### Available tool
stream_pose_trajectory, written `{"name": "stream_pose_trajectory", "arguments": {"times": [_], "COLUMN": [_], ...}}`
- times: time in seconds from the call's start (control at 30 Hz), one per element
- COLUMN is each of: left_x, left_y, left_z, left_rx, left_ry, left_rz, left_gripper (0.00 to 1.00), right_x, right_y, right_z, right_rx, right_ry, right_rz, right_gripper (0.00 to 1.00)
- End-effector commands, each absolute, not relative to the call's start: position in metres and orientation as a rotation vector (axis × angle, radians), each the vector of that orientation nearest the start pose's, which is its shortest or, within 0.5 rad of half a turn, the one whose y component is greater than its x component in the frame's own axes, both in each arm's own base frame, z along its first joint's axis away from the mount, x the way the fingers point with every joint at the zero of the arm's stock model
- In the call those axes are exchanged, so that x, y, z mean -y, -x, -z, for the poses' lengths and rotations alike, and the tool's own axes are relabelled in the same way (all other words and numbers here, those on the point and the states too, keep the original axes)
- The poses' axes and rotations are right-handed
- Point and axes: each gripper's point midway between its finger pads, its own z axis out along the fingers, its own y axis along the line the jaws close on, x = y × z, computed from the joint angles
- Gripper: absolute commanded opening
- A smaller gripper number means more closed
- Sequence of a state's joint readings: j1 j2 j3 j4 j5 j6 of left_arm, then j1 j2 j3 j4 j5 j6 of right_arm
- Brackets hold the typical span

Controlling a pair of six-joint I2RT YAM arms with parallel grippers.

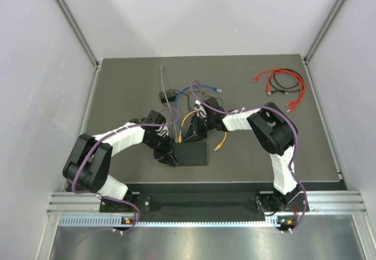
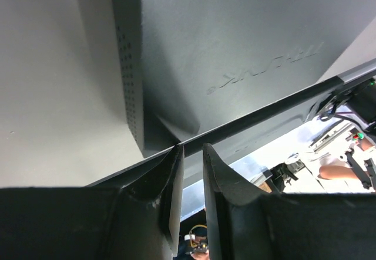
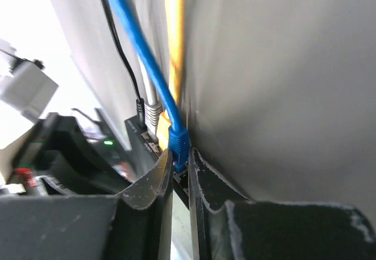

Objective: Pull the plug from the switch port

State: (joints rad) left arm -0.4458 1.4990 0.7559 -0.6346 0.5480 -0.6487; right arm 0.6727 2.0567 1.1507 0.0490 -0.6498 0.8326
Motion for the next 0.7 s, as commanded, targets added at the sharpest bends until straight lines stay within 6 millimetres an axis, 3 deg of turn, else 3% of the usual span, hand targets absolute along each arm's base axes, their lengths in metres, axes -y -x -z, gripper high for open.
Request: {"name": "stream_pose_trajectory", "arguments": {"times": [0.0, 0.1, 0.13, 0.17, 0.33, 0.43, 0.53, 0.67], "left_x": [0.193, 0.192, 0.192, 0.193, 0.193, 0.193, 0.194, 0.200], "left_y": [-0.163, -0.162, -0.162, -0.163, -0.163, -0.164, -0.165, -0.171], "left_z": [-0.035, -0.033, -0.033, -0.034, -0.033, -0.033, -0.034, -0.045], "left_rx": [-3.132, -3.138, -3.139, -3.134, -3.138, -3.136, -3.131, -3.071], "left_ry": [0.197, 0.202, 0.200, 0.198, 0.203, 0.199, 0.204, 0.177], "left_rz": [0.810, 0.809, 0.807, 0.807, 0.807, 0.809, 0.811, 0.877], "left_gripper": [0.25, 0.25, 0.25, 0.25, 0.25, 0.25, 0.25, 0.25], "right_x": [-0.388, -0.388, -0.381, -0.384, -0.358, -0.343, -0.339, -0.348], "right_y": [-0.282, -0.288, -0.286, -0.295, -0.315, -0.317, -0.312, -0.291], "right_z": [-0.029, -0.032, -0.019, -0.028, -0.018, -0.014, -0.012, -0.010], "right_rx": [-2.661, -2.643, -2.698, -2.680, -2.672, -2.664, -2.657, -2.698], "right_ry": [-0.105, -0.140, -0.104, -0.044, 0.302, 0.394, 0.444, 0.441], "right_rz": [-1.544, -1.571, -1.469, -1.423, -0.919, -0.741, -0.724, -0.878], "right_gripper": [0.00, 0.00, 0.00, 0.00, 0.00, 0.00, 0.00, 0.00]}}
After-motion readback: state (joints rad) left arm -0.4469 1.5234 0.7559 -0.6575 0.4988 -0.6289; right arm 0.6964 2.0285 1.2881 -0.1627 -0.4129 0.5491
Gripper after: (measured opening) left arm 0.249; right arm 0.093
